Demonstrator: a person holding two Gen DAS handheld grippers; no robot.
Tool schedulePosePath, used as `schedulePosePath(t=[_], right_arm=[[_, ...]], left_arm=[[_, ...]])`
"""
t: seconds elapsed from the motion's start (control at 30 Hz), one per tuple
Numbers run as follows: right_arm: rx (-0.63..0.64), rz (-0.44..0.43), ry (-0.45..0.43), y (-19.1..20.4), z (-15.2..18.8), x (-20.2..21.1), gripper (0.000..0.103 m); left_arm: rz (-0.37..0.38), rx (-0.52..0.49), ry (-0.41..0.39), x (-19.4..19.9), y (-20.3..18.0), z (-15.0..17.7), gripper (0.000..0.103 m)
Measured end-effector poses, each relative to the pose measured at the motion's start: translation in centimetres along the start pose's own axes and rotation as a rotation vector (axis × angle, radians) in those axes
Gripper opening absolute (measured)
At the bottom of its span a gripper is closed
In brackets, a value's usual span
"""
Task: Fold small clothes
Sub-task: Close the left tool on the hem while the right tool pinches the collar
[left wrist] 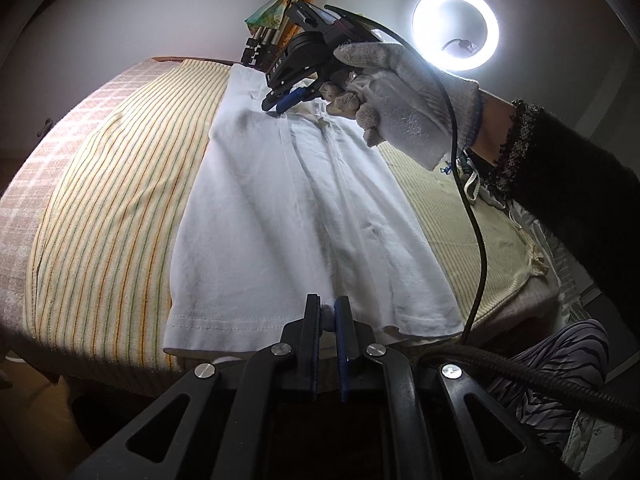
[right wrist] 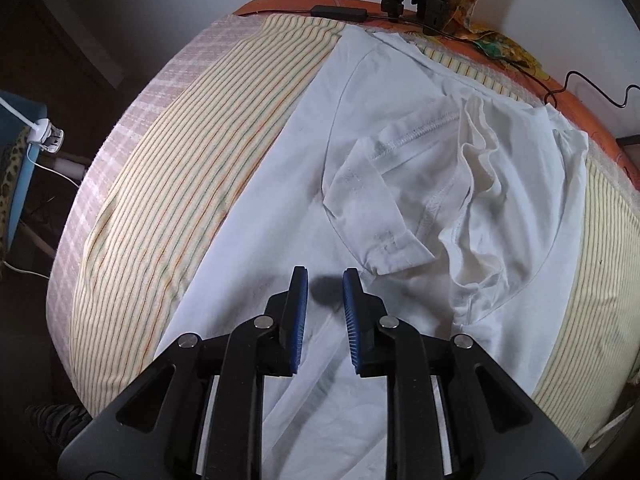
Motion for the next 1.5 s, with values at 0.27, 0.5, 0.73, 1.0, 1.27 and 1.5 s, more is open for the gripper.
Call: schedulePosePath(t=[0.27,0.5,0.73,1.0,1.27,1.5], right_arm=[[0.021,0.02,0.028,-0.4,0.0,0.0,0.02],[0.068,0.066,0.064,0.0,0.3,-1.2,0.018],[0.001,0.03,-0.011,-1.0,-0.6,-0.2,0.002],[-0.022,-0.019,-0.018,-1.3,-1.2,1.4,0.002],[0.04,0.026,0.057,-0.5,0.2,-0.4,0.021],[0.1,0.066,0.056,-0.4,0.4,-1.1,0.006]], left_arm=[[0.003,0.009,0.009,-0.3,0.0,0.4,0.004],[0.008,0.009,0.01,-0.2,0.3,0.4,0.004],[0.004,0.028,0.001,0.2,0.9,0.2,0.004],[0.007,0.024,-0.016,0.5,0.8,-0.2,0.004],[0.003,0.01,-0.006,0.3,0.8,0.0,0.004],[0.0,0.0,0.003,0.1,0.8,0.2,0.004]])
Point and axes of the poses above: each gripper's, at about its wrist camera, not at the fingertips, and x roughly against the way its jaws point, y to its left, z to its underside, the point moved 8 cm from there along -x, roughly the way its jaws point, and after that the axes turned 11 degrees about -y, right-handed, at the moved point
